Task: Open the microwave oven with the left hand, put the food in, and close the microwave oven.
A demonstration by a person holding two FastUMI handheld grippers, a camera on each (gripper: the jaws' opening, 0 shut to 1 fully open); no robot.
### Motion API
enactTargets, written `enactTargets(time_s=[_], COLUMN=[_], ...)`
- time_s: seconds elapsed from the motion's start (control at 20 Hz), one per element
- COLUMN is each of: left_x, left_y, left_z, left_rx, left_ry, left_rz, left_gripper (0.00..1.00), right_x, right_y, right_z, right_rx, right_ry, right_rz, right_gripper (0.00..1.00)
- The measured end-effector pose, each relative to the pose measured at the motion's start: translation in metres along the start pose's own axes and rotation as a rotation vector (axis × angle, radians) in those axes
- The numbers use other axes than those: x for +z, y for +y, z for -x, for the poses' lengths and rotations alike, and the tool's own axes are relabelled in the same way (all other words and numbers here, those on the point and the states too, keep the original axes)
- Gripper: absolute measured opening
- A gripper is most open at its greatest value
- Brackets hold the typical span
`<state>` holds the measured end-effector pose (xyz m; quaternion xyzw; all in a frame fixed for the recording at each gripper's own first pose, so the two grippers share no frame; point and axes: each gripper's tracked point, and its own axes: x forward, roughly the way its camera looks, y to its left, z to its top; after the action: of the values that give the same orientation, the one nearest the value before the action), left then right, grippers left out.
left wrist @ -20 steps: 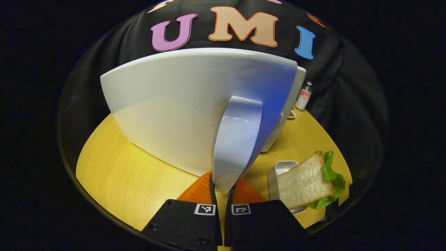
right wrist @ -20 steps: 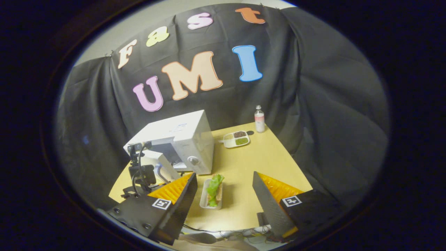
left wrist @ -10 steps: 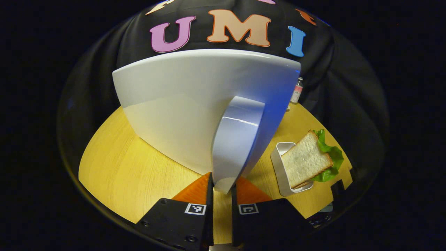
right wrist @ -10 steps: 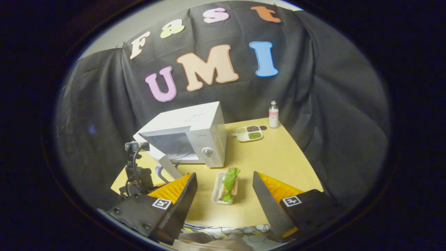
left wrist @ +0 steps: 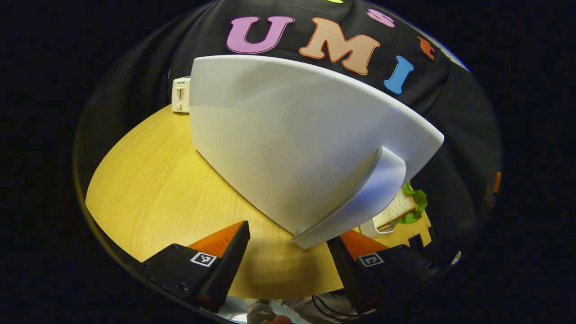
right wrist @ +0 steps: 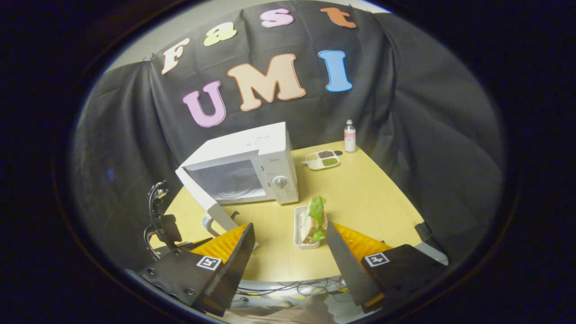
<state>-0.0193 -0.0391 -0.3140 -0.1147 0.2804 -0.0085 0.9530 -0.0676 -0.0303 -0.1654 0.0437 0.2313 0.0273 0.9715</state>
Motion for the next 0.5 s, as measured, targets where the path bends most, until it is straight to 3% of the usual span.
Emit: enactTargets(time_s=[0.25, 0.3, 0.5], left_x=[-0.012, -0.015, -0.024], left_y=[0.039, 0.049, 0.092], left_z=[0.036, 0.044, 0.076], left_rx=[0.022, 0.032, 0.083], left_ry=[0.011, 0.009, -0.005], left_rz=[-0.015, -0.009, 0.083], left_gripper=[0.98, 0.98, 0.96], right_x=[-0.02, -0.024, -0.031], right_y=[0.028, 0.031, 0.049], right_z=[0.012, 0.013, 0.015], right_rx=[-0.018, -0.021, -0.011], right_ry=[0.014, 0.018, 0.027], right_rz=[-0.005, -0.005, -0.015], right_gripper=[0.99, 0.92, 0.91])
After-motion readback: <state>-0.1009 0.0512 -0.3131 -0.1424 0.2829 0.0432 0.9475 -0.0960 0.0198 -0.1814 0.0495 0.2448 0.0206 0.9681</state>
